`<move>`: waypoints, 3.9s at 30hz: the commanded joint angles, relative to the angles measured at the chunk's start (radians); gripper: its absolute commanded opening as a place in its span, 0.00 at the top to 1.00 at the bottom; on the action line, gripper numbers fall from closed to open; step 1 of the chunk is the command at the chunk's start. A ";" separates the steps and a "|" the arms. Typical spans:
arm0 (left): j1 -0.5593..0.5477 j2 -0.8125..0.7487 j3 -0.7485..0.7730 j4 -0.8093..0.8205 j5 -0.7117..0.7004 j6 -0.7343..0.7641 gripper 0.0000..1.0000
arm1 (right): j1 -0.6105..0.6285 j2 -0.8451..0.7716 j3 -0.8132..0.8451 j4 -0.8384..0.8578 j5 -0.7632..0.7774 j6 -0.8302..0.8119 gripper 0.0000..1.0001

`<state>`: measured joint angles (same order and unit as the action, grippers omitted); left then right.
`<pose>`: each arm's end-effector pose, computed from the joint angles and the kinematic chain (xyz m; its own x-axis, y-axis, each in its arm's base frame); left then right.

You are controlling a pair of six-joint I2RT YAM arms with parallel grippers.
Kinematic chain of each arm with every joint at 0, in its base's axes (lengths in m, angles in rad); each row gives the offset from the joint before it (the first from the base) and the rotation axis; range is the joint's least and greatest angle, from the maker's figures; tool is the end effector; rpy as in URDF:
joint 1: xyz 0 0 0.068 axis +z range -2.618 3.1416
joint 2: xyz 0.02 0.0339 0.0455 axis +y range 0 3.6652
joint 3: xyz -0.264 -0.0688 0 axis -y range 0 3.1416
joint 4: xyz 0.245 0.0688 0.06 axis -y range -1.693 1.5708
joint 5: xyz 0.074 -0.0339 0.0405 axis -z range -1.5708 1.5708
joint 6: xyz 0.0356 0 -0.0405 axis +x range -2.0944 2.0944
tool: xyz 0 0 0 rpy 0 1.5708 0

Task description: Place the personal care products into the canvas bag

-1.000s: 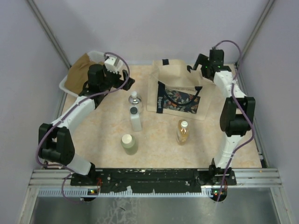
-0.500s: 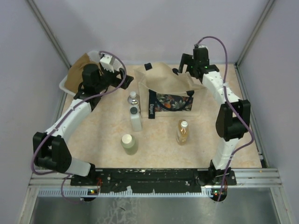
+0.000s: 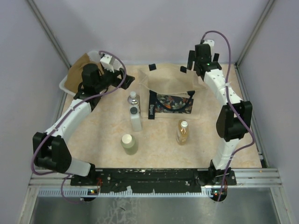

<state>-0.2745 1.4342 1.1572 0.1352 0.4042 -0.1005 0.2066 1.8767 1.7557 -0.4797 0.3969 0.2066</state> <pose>0.3252 -0.1061 0.3507 -0.1980 -0.0401 -0.9794 0.6072 0.7794 -0.1546 0.4316 0.0764 0.3348 -0.5162 0.0851 -0.8522 0.2338 0.9713 -0.0446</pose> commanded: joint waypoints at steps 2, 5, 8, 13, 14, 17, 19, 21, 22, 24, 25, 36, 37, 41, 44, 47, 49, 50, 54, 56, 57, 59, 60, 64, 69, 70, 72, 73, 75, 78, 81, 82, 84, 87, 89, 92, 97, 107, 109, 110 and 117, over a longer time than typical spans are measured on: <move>-0.005 -0.008 0.025 0.010 -0.009 0.009 0.00 | -0.002 -0.129 -0.008 0.092 0.088 -0.049 0.01; -0.005 -0.012 0.020 -0.006 -0.025 0.019 0.00 | -0.005 -0.150 -0.012 0.108 0.103 -0.062 0.01; -0.005 -0.013 0.011 -0.013 -0.032 0.021 0.00 | -0.005 -0.162 -0.009 0.113 0.156 -0.079 0.01; -0.005 -0.021 -0.015 -0.027 -0.057 0.023 0.00 | -0.007 -0.200 -0.021 0.123 0.208 -0.098 0.01; -0.005 -0.021 -0.019 -0.032 -0.065 0.024 0.00 | -0.008 -0.211 -0.025 0.120 0.200 -0.099 0.01; -0.005 -0.018 -0.024 -0.058 -0.086 0.030 0.00 | -0.008 -0.274 -0.038 0.087 0.152 -0.088 0.01; -0.005 -0.022 -0.030 -0.079 -0.102 0.031 0.00 | -0.007 -0.315 -0.066 0.074 0.133 -0.074 0.01; -0.005 -0.031 -0.039 -0.101 -0.117 0.032 0.00 | -0.008 -0.368 -0.112 0.077 0.112 -0.067 0.01; -0.005 -0.033 -0.041 -0.116 -0.123 0.030 0.00 | -0.007 -0.398 -0.136 0.079 0.104 -0.062 0.01; -0.006 -0.035 -0.045 -0.148 -0.127 0.020 0.00 | -0.007 -0.451 -0.182 0.085 0.092 -0.057 0.01; -0.006 -0.033 -0.045 -0.165 -0.124 0.013 0.00 | -0.007 -0.475 -0.201 0.086 0.090 -0.054 0.01; -0.060 0.048 -0.022 -0.298 -0.123 0.006 0.01 | -0.007 -0.598 -0.282 0.050 0.057 -0.061 0.01; -0.066 0.059 -0.014 -0.308 -0.121 0.010 0.01 | -0.008 -0.602 -0.287 0.046 0.055 -0.061 0.01; -0.088 0.124 0.039 -0.373 -0.132 0.023 0.01 | -0.008 -0.623 -0.308 0.027 0.052 -0.065 0.01; -0.103 0.160 0.054 -0.394 -0.168 0.025 0.01 | -0.008 -0.650 -0.332 0.032 0.051 -0.069 0.01; -0.111 0.185 0.055 -0.389 -0.176 0.021 0.01 | -0.008 -0.674 -0.349 0.036 0.055 -0.075 0.01; -0.119 0.202 0.059 -0.385 -0.186 0.022 0.01 | -0.008 -0.684 -0.353 0.035 0.060 -0.081 0.01; -0.122 0.211 0.064 -0.385 -0.192 0.022 0.01 | -0.007 -0.688 -0.356 0.036 0.061 -0.084 0.01; -0.135 0.251 0.080 -0.390 -0.204 0.024 0.01 | -0.007 -0.696 -0.363 0.034 0.060 -0.086 0.01; -0.138 0.273 0.099 -0.408 -0.211 0.021 0.01 | -0.007 -0.696 -0.364 0.033 0.056 -0.088 0.01; -0.138 0.279 0.105 -0.412 -0.213 0.021 0.01 | -0.007 -0.697 -0.364 0.028 0.054 -0.089 0.01; -0.141 0.284 0.107 -0.413 -0.218 0.018 0.01 | -0.007 -0.702 -0.371 0.028 0.057 -0.094 0.01; -0.142 0.281 0.106 -0.412 -0.221 0.016 0.01 | -0.007 -0.704 -0.375 0.030 0.060 -0.098 0.01; -0.142 0.270 0.087 -0.391 -0.232 0.011 0.01 | -0.007 -0.715 -0.375 0.036 0.064 -0.101 0.01; -0.143 0.277 0.087 -0.386 -0.236 0.018 0.01 | -0.007 -0.718 -0.382 0.034 0.075 -0.104 0.01; -0.143 0.279 0.089 -0.386 -0.237 0.019 0.01 | -0.007 -0.718 -0.385 0.033 0.079 -0.109 0.01; -0.142 0.282 0.092 -0.386 -0.239 0.021 0.01 | -0.007 -0.717 -0.391 0.030 0.087 -0.115 0.01; -0.142 0.282 0.093 -0.386 -0.242 0.023 0.01 | -0.007 -0.716 -0.394 0.032 0.087 -0.117 0.01; -0.142 0.282 0.093 -0.386 -0.247 0.028 0.01 | -0.008 -0.713 -0.389 0.030 0.087 -0.119 0.01; -0.142 0.282 0.097 -0.388 -0.255 0.031 0.01 | -0.008 -0.712 -0.383 0.021 0.086 -0.116 0.01; -0.143 0.282 0.105 -0.403 -0.256 0.040 0.01 | -0.008 -0.719 -0.386 0.014 0.088 -0.109 0.01; -0.143 0.282 0.106 -0.406 -0.257 0.042 0.01 | -0.008 -0.723 -0.388 0.009 0.089 -0.109 0.01; -0.142 0.280 0.106 -0.408 -0.257 0.051 0.01 | -0.008 -0.731 -0.390 0.000 0.097 -0.107 0.01; -0.142 0.281 0.110 -0.411 -0.256 0.057 0.03 | -0.007 -0.745 -0.404 -0.005 0.110 -0.114 0.01; -0.143 0.282 0.110 -0.410 -0.252 0.056 0.05 | -0.007 -0.752 -0.407 -0.009 0.117 -0.120 0.01; -0.143 0.286 0.107 -0.406 -0.239 0.050 0.08 | -0.008 -0.761 -0.407 -0.013 0.123 -0.124 0.01; -0.143 0.286 0.092 -0.374 -0.211 0.041 0.17 | -0.007 -0.780 -0.418 -0.016 0.126 -0.123 0.01; -0.143 0.284 0.085 -0.354 -0.191 0.042 0.69 | -0.007 -0.792 -0.432 -0.024 0.134 -0.122 0.01; -0.143 0.272 0.083 -0.357 -0.197 0.045 0.75 | -0.008 -0.794 -0.433 -0.025 0.134 -0.123 0.01; -0.143 0.266 0.081 -0.358 -0.201 0.047 0.77 | -0.008 -0.794 -0.433 -0.027 0.135 -0.121 0.01; -0.143 0.253 0.093 -0.373 -0.213 0.062 0.93 | -0.008 -0.803 -0.443 -0.043 0.144 -0.117 0.01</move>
<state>-0.4145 1.7161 1.2366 -0.2466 0.1905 -0.0544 0.2043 1.1133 1.3193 -0.5270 0.5148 0.1036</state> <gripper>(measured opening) 0.811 0.992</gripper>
